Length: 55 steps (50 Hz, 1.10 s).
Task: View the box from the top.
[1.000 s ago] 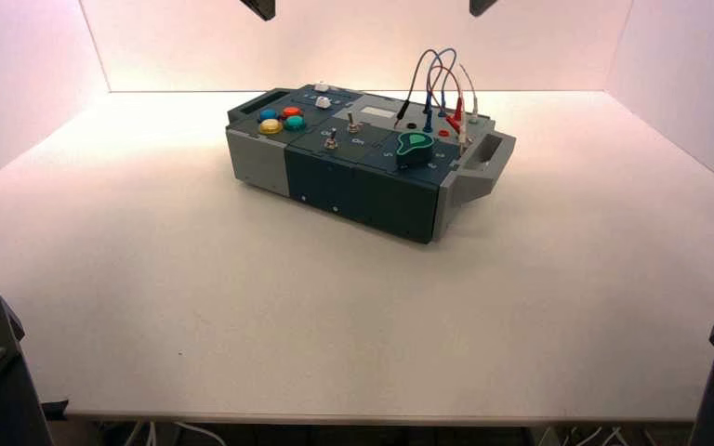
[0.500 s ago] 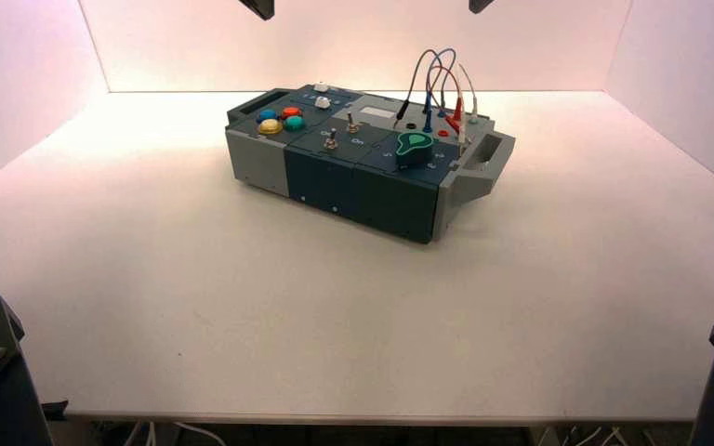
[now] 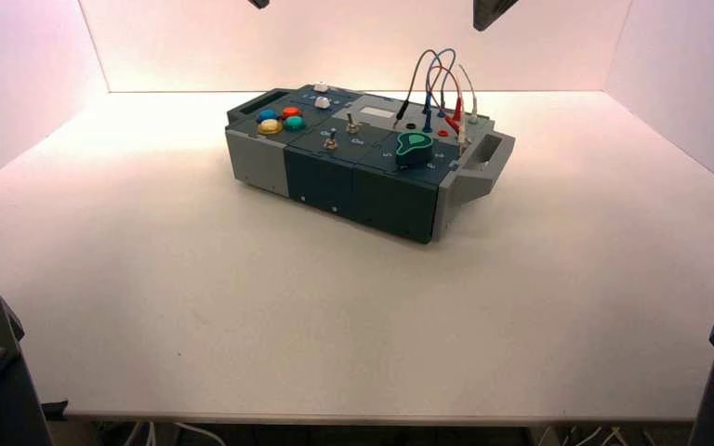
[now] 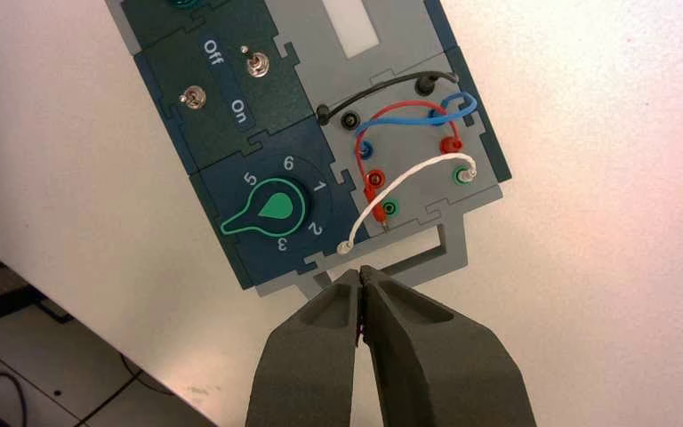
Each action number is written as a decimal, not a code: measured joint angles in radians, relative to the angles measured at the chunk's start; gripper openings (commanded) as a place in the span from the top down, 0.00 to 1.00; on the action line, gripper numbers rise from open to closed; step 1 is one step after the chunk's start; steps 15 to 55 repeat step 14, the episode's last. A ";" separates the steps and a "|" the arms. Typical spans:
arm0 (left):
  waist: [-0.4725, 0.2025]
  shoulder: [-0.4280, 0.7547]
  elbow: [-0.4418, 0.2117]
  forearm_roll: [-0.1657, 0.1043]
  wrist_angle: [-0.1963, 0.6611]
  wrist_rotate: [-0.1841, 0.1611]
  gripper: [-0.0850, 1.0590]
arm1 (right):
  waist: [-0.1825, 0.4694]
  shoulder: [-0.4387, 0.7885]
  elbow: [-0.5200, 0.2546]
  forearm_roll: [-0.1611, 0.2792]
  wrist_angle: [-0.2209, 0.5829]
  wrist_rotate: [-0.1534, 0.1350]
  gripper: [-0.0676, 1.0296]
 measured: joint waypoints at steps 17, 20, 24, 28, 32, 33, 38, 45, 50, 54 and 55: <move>0.003 -0.002 0.000 0.000 0.000 0.000 0.95 | 0.000 0.000 0.000 -0.005 -0.002 0.000 0.96; 0.003 -0.002 0.000 0.000 0.000 0.000 0.95 | 0.000 0.000 0.000 -0.005 -0.002 0.000 0.96; 0.003 -0.002 0.000 0.000 0.000 0.000 0.95 | 0.000 0.000 0.000 -0.005 -0.002 0.000 0.96; 0.003 -0.002 0.000 0.000 0.000 0.000 0.95 | 0.000 0.000 0.000 -0.005 -0.002 0.000 0.96; 0.003 -0.002 0.000 0.000 0.000 0.000 0.95 | 0.000 0.000 0.000 -0.005 -0.002 0.000 0.96; 0.003 -0.002 0.000 0.000 0.000 0.000 0.95 | 0.000 0.000 0.000 -0.005 -0.002 0.000 0.96; 0.003 -0.002 0.000 0.000 0.000 0.000 0.95 | 0.000 0.000 0.000 -0.005 -0.002 0.000 0.96; 0.003 -0.002 0.000 0.000 0.000 0.000 0.95 | 0.000 0.000 0.000 -0.005 -0.002 0.000 0.96; 0.003 -0.002 0.000 0.000 0.000 0.000 0.95 | 0.000 0.000 0.000 -0.005 -0.002 0.000 0.96; 0.003 -0.002 0.000 0.000 0.000 0.000 0.95 | 0.000 0.000 0.000 -0.005 -0.002 0.000 0.96; 0.003 -0.002 0.000 0.000 0.000 0.000 0.95 | 0.000 0.000 0.000 -0.005 -0.002 0.000 0.96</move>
